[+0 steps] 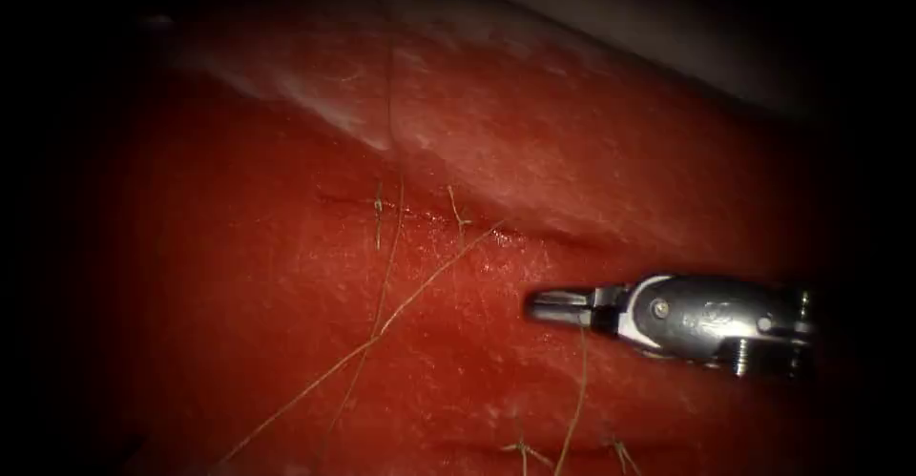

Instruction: Wound Closure

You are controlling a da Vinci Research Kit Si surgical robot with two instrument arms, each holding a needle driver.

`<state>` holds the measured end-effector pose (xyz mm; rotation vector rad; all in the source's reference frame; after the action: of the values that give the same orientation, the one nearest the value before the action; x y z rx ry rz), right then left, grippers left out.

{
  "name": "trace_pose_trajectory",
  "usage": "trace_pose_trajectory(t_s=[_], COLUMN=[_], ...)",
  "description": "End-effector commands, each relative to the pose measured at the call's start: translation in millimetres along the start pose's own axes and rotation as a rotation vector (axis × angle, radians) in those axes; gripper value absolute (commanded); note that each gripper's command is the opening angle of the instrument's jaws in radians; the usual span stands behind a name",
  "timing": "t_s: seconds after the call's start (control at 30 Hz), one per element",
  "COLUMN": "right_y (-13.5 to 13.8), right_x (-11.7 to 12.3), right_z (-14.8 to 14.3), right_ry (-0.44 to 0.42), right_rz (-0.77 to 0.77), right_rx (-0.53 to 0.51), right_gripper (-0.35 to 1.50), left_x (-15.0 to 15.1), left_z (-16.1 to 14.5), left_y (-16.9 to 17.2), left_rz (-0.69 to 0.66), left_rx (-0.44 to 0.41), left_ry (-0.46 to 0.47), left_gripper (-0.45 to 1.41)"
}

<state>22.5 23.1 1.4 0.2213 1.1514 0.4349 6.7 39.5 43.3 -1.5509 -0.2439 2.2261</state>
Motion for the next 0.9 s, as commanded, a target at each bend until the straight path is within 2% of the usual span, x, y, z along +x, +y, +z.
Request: trace_pose_trajectory(t_s=[0.03,0.13,0.2,0.33,0.37,0.43,0.5,0.63,0.7,0.73,0.77,0.83,0.87,0.9], right_y=[-1.3,-3.8,-6.5,-11.4,-13.7,-15.6,-18.5,-21.4,-21.6,-21.2,-20.5,-19.2,-17.5,-15.4], right_x=[0.5,1.9,3.9,7.3,9.1,10.7,13.5,17.1,18.8,19.0,19.2,18.9,18.3,17.0], right_z=[0.6,-0.1,-0.5,-0.9,-0.8,-0.8,-0.6,-0.3,-0.1,0.0,0.0,-0.1,-0.3,-0.6], right_ry=[-0.004,-0.020,-0.016,-0.011,-0.013,-0.012,-0.015,-0.010,-0.011,-0.014,-0.011,-0.008,-0.016,-0.029], right_rz=[0.005,0.006,0.008,0.000,-0.004,-0.006,-0.009,-0.014,-0.049,-0.059,-0.072,-0.086,-0.089,-0.082], right_rx=[0.011,0.039,0.112,0.179,0.205,0.234,0.277,0.326,0.327,0.303,0.261,0.192,0.132,0.078], right_gripper=[-0.35,-0.35,-0.35,-0.35,-0.35,-0.35,-0.35,-0.35,-0.35,-0.18,0.42,1.10,1.31,1.42], left_x=[-0.5,-0.5,-0.6,-0.7,-0.7,-0.7,-0.7,-0.7,-0.7,-0.7,-0.7,-0.7,-0.7,-0.7], left_z=[0.7,0.7,0.7,0.8,0.8,0.8,0.8,0.8,0.7,0.7,0.7,0.7,0.7,0.7], left_y=[0.0,0.0,0.0,0.0,0.0,0.0,0.0,0.0,0.0,0.0,0.0,0.0,0.0,0.0], left_rz=[0.000,0.000,0.000,0.002,0.002,0.002,0.002,0.002,0.002,0.002,0.001,0.001,0.001,0.001], left_rx=[0.000,0.000,0.000,0.000,0.000,0.000,0.000,0.000,0.000,0.000,0.000,0.000,0.000,0.000], left_ry=[0.000,0.000,0.000,0.000,0.000,0.000,0.000,0.000,0.000,0.000,0.000,0.000,0.000,0.000], left_gripper=[-0.35,-0.35,-0.35,-0.35,-0.35,-0.35,-0.35,-0.35,-0.35,-0.35,-0.35,-0.35,-0.35,-0.35])
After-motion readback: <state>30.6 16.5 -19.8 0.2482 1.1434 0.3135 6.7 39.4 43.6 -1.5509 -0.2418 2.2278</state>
